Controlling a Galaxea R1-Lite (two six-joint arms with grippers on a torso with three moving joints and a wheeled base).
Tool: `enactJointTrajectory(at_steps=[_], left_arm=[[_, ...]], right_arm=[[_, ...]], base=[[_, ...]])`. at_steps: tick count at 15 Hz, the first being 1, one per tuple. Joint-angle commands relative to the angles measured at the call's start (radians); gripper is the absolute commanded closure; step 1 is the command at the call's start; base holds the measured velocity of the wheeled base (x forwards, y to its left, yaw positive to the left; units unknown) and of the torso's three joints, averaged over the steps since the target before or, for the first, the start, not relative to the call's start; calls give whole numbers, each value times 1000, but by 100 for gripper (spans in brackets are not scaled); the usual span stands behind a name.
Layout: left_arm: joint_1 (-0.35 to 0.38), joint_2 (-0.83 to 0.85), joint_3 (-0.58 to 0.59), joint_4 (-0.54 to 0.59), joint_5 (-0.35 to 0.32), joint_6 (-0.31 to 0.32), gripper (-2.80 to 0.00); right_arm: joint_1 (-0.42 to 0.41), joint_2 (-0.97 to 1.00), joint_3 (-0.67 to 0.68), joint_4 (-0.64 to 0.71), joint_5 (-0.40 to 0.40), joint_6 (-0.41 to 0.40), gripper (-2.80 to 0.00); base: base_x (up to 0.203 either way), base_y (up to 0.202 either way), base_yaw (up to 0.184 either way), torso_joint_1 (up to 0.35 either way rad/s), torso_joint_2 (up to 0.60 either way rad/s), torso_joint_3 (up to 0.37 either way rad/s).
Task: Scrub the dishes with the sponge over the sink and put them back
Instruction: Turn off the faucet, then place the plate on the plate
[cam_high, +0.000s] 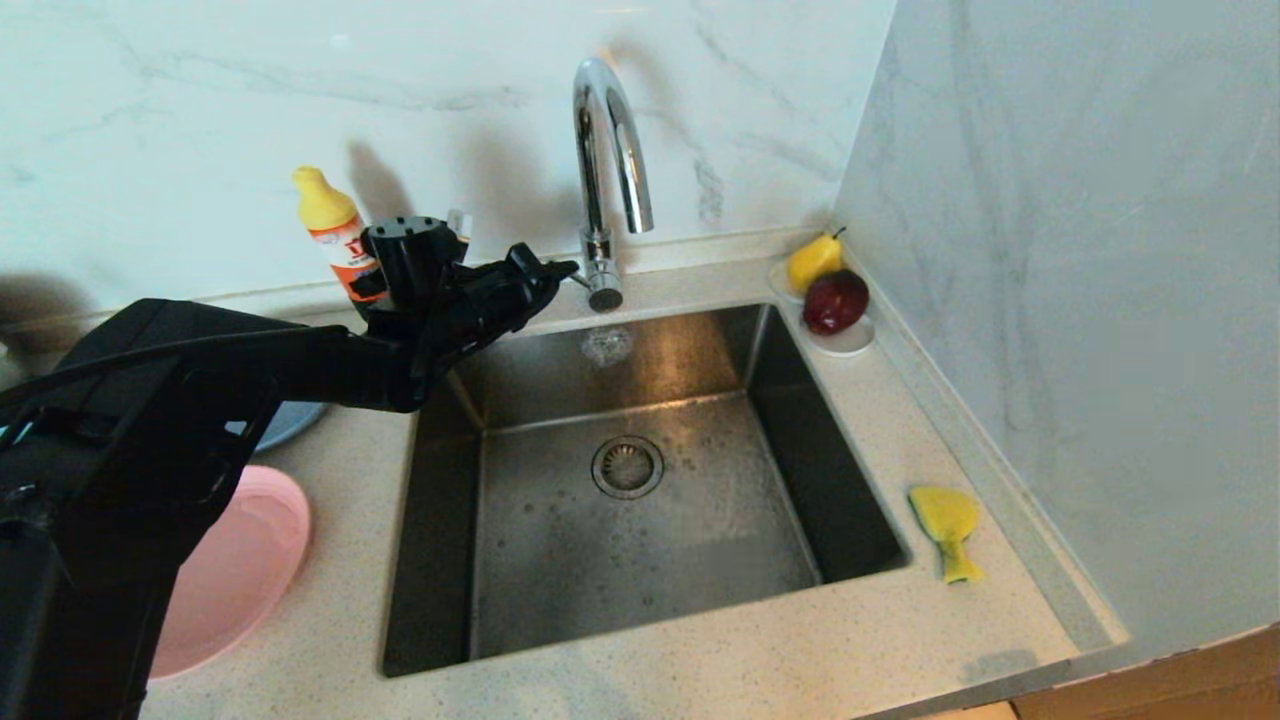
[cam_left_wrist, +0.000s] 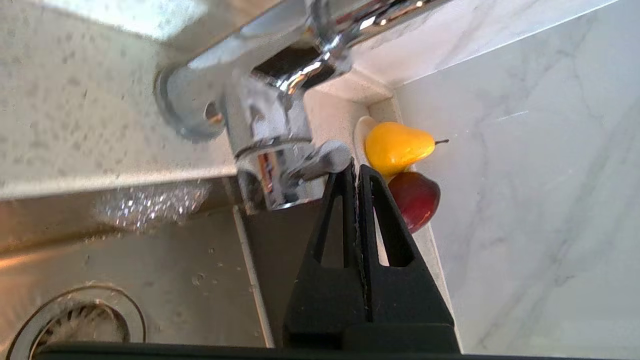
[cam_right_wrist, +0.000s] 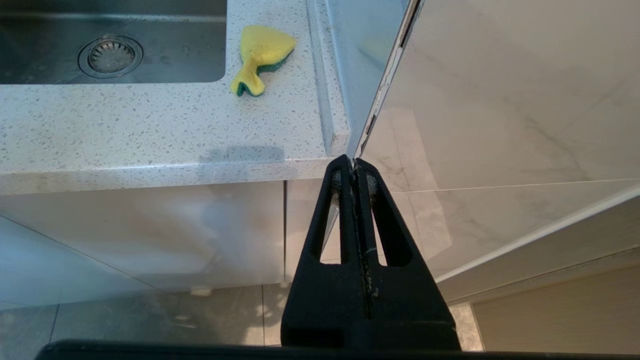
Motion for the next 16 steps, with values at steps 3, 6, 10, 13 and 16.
enactJointTrajectory(at_steps=[3,6,10,13,16], left_arm=[[-5,-158,134,-16,-18,-7,0],[-23,-379,291,-26,-44,-6,0],[-34,-681,570,8,-47,81,0],[-36,-892,779,72,-2,280,0],[-36,-1090,859,222,163,486,0]], right_arm=[[0,1,0,0,0,-1,0],[0,1,0,0,0,-1,0],[0,1,0,0,0,-1,0],[0,1,0,0,0,-1,0],[0,1,0,0,0,-1,0]], base=[[0,0,0,0,0,0],[0,0,0,0,0,0],[0,0,0,0,0,0],[0,0,0,0,0,0],[0,0,0,0,0,0]])
